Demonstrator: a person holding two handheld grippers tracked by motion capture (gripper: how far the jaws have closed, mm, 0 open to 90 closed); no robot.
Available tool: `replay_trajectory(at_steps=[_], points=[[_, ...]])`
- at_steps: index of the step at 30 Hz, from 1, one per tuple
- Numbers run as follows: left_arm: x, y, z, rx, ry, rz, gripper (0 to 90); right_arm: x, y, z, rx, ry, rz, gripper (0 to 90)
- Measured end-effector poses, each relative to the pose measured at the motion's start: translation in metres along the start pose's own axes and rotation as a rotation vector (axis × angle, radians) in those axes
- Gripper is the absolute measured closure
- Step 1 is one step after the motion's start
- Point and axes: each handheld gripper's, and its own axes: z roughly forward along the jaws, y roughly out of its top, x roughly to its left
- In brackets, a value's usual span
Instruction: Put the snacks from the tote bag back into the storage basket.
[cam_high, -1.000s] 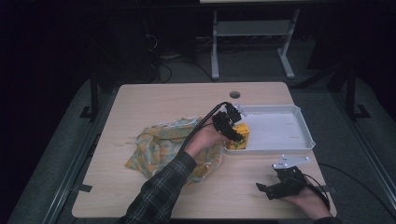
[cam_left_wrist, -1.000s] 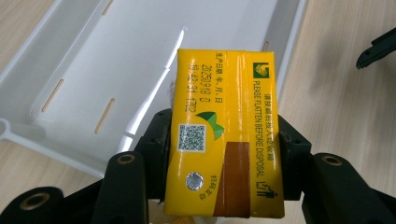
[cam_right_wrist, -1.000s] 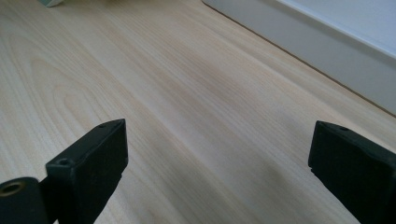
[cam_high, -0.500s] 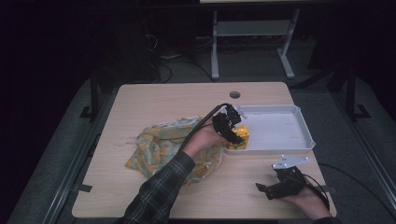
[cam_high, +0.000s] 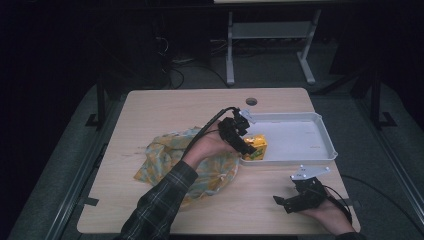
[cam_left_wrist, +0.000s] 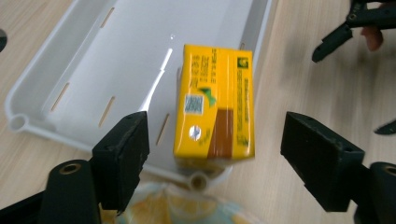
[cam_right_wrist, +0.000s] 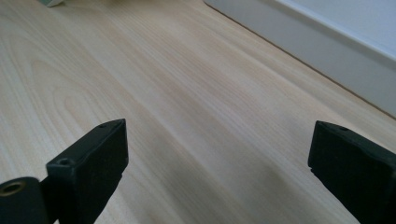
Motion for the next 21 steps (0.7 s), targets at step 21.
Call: replay_trajectory(at_steps=[21], points=[[0.000, -0.070, -0.062, -0.043, 0.053, -0.061, 19.5, -0.012, 0.021, 0.001, 0.030, -0.003, 0.005, 6.4]])
